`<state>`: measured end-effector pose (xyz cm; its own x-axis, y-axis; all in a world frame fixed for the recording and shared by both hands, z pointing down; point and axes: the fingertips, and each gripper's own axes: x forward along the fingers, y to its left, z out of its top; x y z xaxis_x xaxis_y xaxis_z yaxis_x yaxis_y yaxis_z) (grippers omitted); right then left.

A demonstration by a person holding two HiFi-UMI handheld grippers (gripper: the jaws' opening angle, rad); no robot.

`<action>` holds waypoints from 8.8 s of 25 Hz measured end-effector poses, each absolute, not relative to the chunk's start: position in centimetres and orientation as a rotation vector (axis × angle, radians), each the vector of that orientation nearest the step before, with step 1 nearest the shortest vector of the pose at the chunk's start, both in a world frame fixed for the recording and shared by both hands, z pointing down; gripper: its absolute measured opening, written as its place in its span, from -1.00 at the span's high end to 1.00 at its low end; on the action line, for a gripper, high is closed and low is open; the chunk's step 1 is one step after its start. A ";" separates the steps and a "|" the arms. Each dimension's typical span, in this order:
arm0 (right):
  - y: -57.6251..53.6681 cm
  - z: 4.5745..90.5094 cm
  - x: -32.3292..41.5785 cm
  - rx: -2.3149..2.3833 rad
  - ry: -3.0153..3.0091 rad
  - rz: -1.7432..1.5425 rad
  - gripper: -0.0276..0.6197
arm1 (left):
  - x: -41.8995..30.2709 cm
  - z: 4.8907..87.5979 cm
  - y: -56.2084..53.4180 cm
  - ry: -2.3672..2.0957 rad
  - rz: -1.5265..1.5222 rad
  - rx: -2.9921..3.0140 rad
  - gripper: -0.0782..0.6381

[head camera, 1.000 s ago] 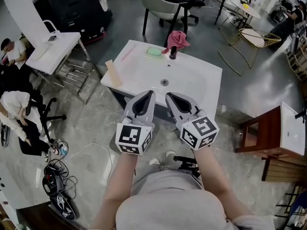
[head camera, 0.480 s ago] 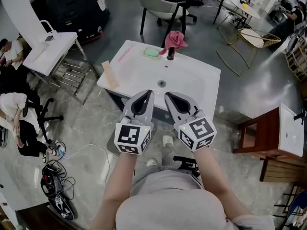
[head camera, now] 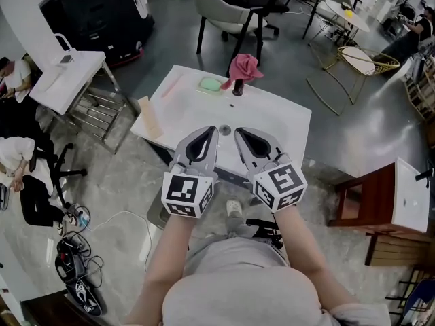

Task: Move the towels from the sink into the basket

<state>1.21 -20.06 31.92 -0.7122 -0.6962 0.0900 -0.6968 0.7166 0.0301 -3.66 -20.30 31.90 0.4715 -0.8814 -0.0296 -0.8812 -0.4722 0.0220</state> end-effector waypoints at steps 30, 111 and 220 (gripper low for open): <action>-33.2 30.9 4.5 1.161 -2.808 -0.010 0.57 | -1.0 32.3 -31.1 -1.627 -0.042 2.663 0.77; -49.2 37.1 3.6 1.116 -2.520 -0.016 0.71 | 0.6 35.1 -40.1 -1.596 0.045 2.610 0.77; -21.0 28.6 -2.8 1.209 -2.687 -0.216 0.71 | -8.9 30.0 -16.1 -1.688 -0.122 2.622 0.77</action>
